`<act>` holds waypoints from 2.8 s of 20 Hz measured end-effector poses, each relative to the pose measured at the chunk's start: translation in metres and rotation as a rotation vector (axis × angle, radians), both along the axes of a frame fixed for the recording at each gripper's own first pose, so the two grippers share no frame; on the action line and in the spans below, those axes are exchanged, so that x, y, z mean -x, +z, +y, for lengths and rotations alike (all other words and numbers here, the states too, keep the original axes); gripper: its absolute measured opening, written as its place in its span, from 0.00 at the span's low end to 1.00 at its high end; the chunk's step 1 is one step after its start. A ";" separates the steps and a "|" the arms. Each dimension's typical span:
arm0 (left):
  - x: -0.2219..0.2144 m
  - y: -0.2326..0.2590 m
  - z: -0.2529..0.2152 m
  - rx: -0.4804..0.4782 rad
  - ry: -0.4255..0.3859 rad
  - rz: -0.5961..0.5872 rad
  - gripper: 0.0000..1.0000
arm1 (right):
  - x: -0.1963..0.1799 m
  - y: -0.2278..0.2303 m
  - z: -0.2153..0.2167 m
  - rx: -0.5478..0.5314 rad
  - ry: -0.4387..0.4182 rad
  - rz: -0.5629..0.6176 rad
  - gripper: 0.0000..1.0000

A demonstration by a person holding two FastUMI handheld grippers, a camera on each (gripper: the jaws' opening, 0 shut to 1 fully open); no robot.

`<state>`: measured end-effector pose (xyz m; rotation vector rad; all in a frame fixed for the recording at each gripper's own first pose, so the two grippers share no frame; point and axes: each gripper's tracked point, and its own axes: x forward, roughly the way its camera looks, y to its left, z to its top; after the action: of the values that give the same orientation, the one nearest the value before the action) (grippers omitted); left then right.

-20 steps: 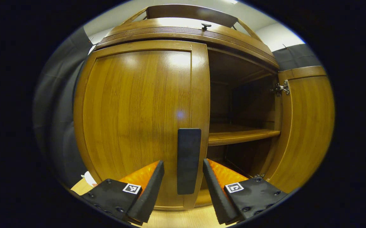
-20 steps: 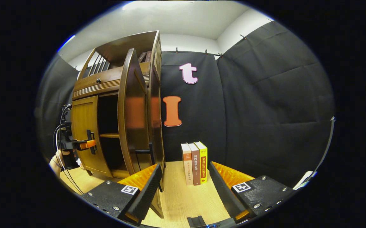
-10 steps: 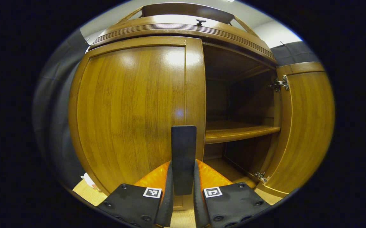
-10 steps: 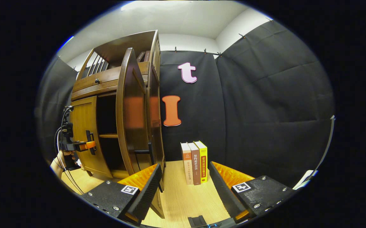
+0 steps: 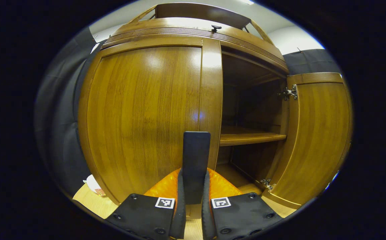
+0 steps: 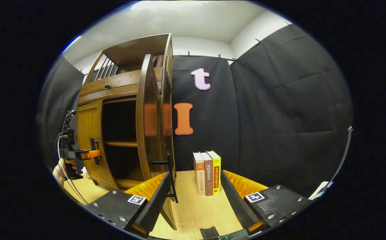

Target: Open the right door of the double-door shoe cabinet with the right hand, and open the left door with the left hand.

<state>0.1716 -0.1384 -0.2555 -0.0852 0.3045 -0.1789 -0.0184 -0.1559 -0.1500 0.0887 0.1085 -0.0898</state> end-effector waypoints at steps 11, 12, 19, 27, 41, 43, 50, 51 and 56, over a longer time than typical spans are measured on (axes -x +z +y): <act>0.079 0.023 0.034 0.017 -0.058 -0.004 0.27 | 0.009 0.021 0.017 0.013 -0.007 -0.013 0.92; 0.084 0.026 0.037 0.018 -0.059 -0.005 0.27 | 0.010 0.023 0.020 0.012 -0.004 -0.017 0.92; 0.121 0.035 0.069 0.015 -0.039 -0.005 0.27 | 0.020 0.037 0.044 0.015 0.016 -0.040 0.92; 0.148 0.043 0.109 -0.014 0.005 -0.008 0.25 | 0.020 0.046 0.073 0.022 0.062 -0.048 0.92; 0.180 0.055 0.167 -0.043 0.075 -0.009 0.17 | 0.005 0.054 0.130 0.019 0.137 -0.057 0.92; 0.182 0.056 0.178 -0.054 0.088 -0.009 0.19 | 0.005 0.055 0.136 0.017 0.143 -0.059 0.92; 0.187 0.059 0.217 -0.084 0.136 -0.014 0.11 | -0.003 0.054 0.161 0.018 0.172 -0.054 0.92; 0.187 0.059 0.221 -0.085 0.136 -0.012 0.11 | -0.004 0.054 0.164 0.019 0.176 -0.053 0.92; 0.183 0.061 0.254 -0.099 0.168 -0.006 0.11 | -0.007 0.053 0.180 0.012 0.190 -0.054 0.92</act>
<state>-0.0113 0.1154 -0.1946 -0.0124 0.2984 0.0021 -0.0113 0.0240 -0.0965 0.0681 0.0617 0.1013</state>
